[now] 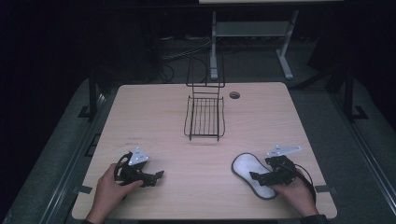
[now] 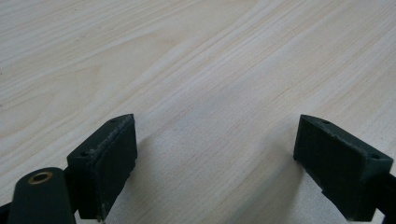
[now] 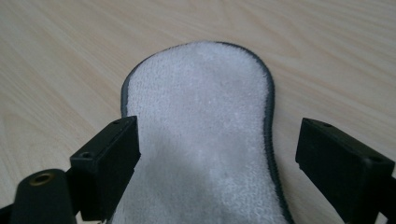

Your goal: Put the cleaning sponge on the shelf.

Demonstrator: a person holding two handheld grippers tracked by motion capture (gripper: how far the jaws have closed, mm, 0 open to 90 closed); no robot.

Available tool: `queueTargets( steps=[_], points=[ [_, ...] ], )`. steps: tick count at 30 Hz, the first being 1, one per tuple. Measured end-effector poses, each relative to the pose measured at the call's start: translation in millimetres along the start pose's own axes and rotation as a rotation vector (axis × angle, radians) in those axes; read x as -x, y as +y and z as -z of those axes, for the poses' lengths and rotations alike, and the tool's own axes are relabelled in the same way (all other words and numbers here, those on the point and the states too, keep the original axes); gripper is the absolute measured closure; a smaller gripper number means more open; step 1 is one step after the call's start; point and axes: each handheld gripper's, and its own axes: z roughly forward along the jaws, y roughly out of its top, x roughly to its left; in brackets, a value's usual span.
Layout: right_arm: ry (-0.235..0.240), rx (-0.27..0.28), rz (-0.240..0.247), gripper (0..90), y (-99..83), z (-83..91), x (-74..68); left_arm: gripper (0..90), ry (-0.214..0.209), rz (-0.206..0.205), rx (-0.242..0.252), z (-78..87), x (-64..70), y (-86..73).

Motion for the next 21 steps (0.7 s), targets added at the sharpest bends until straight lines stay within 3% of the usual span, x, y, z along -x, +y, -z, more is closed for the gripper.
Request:
queueTargets(
  steps=[5, 21],
  points=[
    [-0.005, -0.040, 0.017, 12.0, -0.7, -6.8, -1.8, 12.6, 0.000, 0.000, 0.000, 0.0, 0.0, 0.0],
    [0.015, -0.072, 0.027, 13.4, -1.3, -10.9, -1.9, 12.6, 0.000, 0.000, 0.001, 0.0, 0.0, 0.0]
  ],
)
